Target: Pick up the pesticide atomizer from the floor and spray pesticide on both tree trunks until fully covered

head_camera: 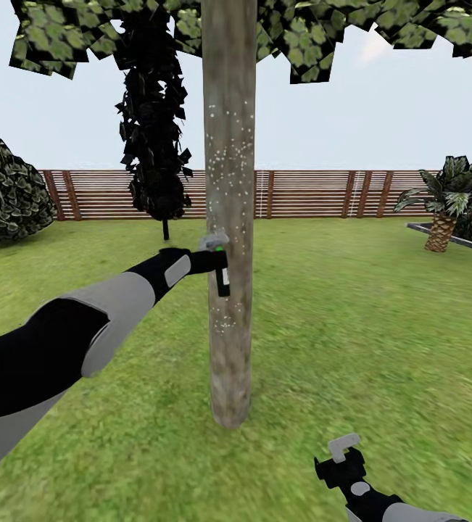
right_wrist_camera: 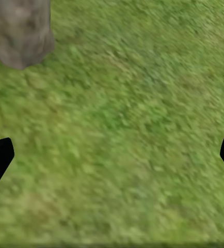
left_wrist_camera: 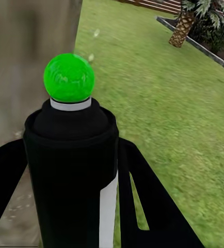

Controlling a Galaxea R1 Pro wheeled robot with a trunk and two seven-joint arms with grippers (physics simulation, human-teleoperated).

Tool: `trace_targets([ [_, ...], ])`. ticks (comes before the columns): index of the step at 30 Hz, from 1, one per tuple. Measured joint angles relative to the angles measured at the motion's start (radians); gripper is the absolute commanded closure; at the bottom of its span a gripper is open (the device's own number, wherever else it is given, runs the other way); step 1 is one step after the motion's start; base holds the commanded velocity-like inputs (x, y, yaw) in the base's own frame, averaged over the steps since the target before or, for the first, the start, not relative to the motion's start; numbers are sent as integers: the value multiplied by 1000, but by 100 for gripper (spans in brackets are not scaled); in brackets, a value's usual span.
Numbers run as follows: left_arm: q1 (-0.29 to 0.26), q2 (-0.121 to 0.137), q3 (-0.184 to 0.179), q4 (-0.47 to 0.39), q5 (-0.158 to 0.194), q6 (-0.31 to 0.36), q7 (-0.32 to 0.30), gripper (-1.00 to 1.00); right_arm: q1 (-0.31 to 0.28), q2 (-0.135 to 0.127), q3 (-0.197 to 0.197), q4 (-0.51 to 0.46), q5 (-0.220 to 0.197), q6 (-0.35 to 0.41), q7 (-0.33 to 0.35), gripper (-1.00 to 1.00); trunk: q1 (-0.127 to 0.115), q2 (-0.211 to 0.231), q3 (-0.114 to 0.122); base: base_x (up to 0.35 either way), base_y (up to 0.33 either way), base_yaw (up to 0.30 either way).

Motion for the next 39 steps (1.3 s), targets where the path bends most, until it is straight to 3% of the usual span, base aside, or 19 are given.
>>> trace_targets([
  [6,15,0,0,-27,2,-1,4,100,0,0,0,0,0,0,0,-100,0,0,0,0,0,0],
  [8,16,0,1,-69,3,12,37,100,0,0,0,0,0,0,0,-100,0,0,0,0,0,0],
  [13,15,0,2,-282,6,188,148,100,0,0,0,0,0,0,0,-100,0,0,0,0,0,0],
  [22,16,0,10,-495,6,307,224,100,0,0,0,0,0,0,0,-100,0,0,0,0,0,0],
  [24,16,0,45,-530,2,322,239,100,0,0,0,0,0,0,0,-100,0,0,0,0,0,0],
  [30,15,0,88,-525,3,330,350,100,4,0,0,1,0,0,0,-100,0,0,0,0,0,0],
  [33,16,0,91,-434,0,329,368,100,6,1,0,1,3,0,0,-100,0,0,0,0,0,0],
  [39,16,0,91,-285,1,292,367,100,7,7,0,0,105,0,0,-100,0,0,0,0,0,0],
])
